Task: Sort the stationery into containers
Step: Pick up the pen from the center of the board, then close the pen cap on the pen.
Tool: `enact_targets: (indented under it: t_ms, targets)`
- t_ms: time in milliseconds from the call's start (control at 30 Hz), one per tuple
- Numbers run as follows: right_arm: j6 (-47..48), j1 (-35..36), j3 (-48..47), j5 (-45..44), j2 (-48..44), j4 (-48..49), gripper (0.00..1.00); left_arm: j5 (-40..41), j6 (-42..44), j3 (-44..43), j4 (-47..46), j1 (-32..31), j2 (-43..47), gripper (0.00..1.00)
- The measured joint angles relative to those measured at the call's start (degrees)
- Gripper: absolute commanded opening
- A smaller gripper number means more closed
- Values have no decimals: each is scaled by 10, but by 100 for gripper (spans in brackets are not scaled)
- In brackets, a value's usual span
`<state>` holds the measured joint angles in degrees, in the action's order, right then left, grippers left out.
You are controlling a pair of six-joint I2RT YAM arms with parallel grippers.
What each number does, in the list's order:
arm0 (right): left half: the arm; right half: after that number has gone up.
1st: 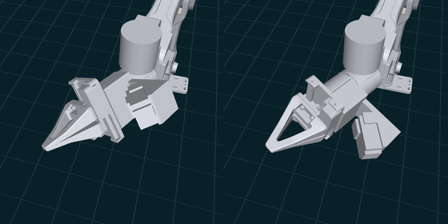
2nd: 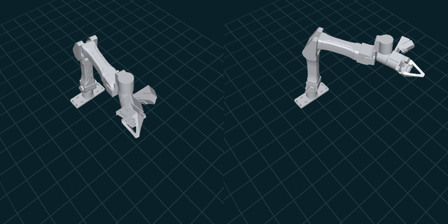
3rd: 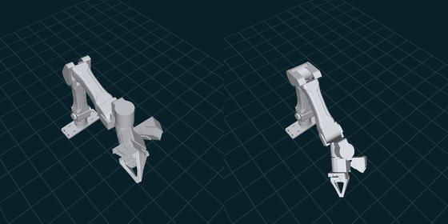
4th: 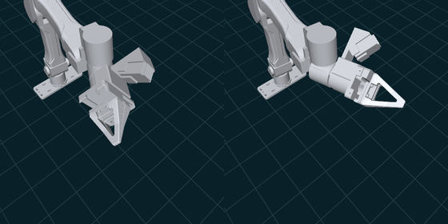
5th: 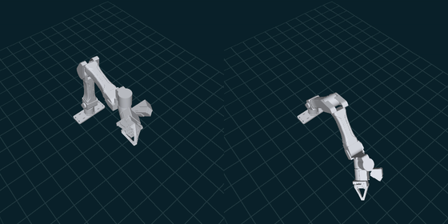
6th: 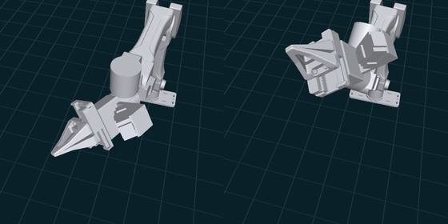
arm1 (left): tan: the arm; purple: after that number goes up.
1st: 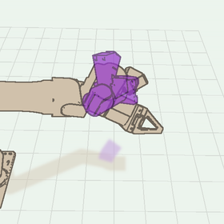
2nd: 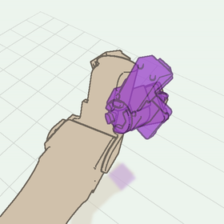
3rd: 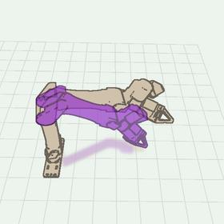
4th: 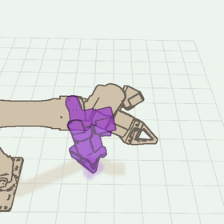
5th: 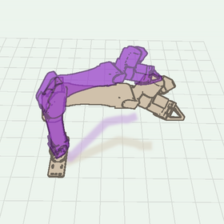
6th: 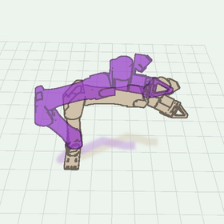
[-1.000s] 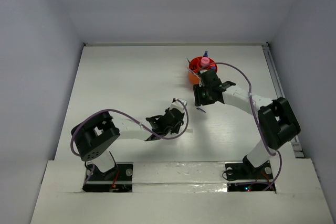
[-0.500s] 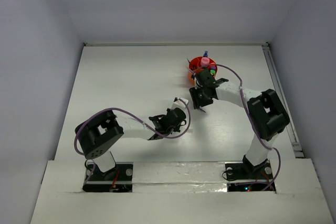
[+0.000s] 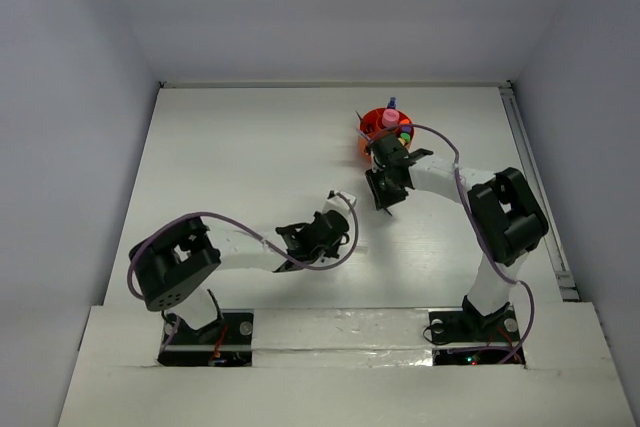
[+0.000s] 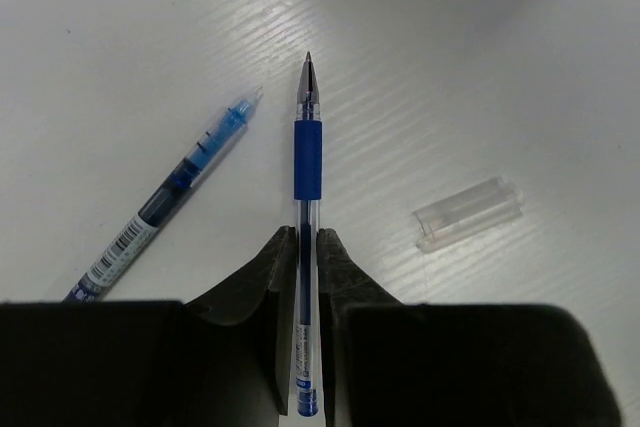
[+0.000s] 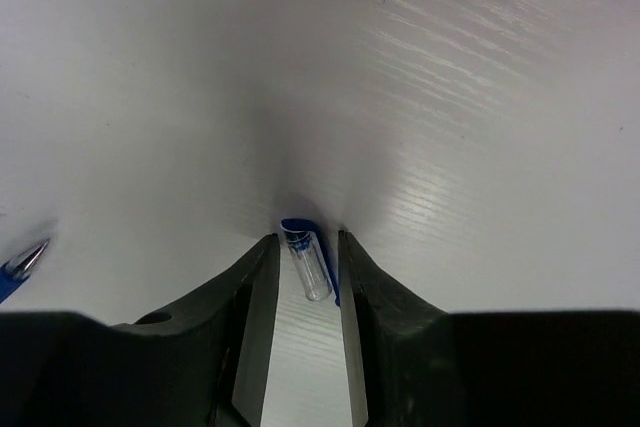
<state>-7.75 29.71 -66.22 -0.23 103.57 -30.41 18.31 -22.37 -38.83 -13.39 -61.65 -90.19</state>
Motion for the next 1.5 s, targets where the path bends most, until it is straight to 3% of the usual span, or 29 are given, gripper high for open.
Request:
enact_targets:
  t_ms: [67, 167, 200, 300, 400, 633, 933, 1133, 1500]
  targets:
    - [0, 0, -1, -4, 1, 0, 35, -4, -2, 9, 4, -2, 20, 0]
    - [0, 0, -5, -10, 4, -3, 26, -11, -7, 20, 3, -3, 54, 0]
    - [0, 0, -8, -12, 7, -4, 17, -14, -9, 24, 3, -3, 68, 0]
    - [-2, 0, -9, -17, 8, -4, 4, -19, -17, 39, -1, -3, 114, 0]
    - [-9, 0, -8, -26, 6, 0, 0, -28, -26, 54, -9, -3, 161, 0]
    - [-48, 0, 49, -43, -86, 48, 0, -48, -50, 75, -35, -3, 221, 0]
    - [-209, 0, 234, 9, -380, 314, 0, -63, -92, 99, -92, -7, 249, 0]
    - [-307, 0, 323, 36, -417, 436, 0, -61, -101, 99, -126, -7, 248, 0]
    - [-360, 2, 347, 61, -431, 501, 0, -59, -96, 52, -138, -7, 199, 0]
